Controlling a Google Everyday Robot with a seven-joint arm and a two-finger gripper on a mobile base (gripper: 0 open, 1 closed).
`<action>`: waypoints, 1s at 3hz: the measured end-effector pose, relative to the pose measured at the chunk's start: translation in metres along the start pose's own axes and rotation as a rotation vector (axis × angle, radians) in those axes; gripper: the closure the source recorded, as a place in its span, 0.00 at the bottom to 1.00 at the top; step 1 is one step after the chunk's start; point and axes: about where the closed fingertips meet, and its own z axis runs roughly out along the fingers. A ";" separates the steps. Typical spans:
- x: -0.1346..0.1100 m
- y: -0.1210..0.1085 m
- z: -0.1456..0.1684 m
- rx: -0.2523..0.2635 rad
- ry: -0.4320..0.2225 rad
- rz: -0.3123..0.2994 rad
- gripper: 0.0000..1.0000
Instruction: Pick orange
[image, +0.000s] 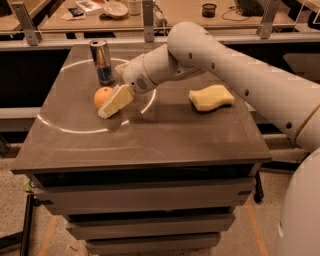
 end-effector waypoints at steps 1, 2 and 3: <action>0.002 0.001 0.007 -0.022 -0.001 0.008 0.00; 0.004 0.002 0.008 -0.028 0.001 0.010 0.00; 0.007 0.004 0.010 -0.044 0.009 0.019 0.00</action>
Offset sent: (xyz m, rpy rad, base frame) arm -0.0003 0.0007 -0.0111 -0.0065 0.0393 0.0197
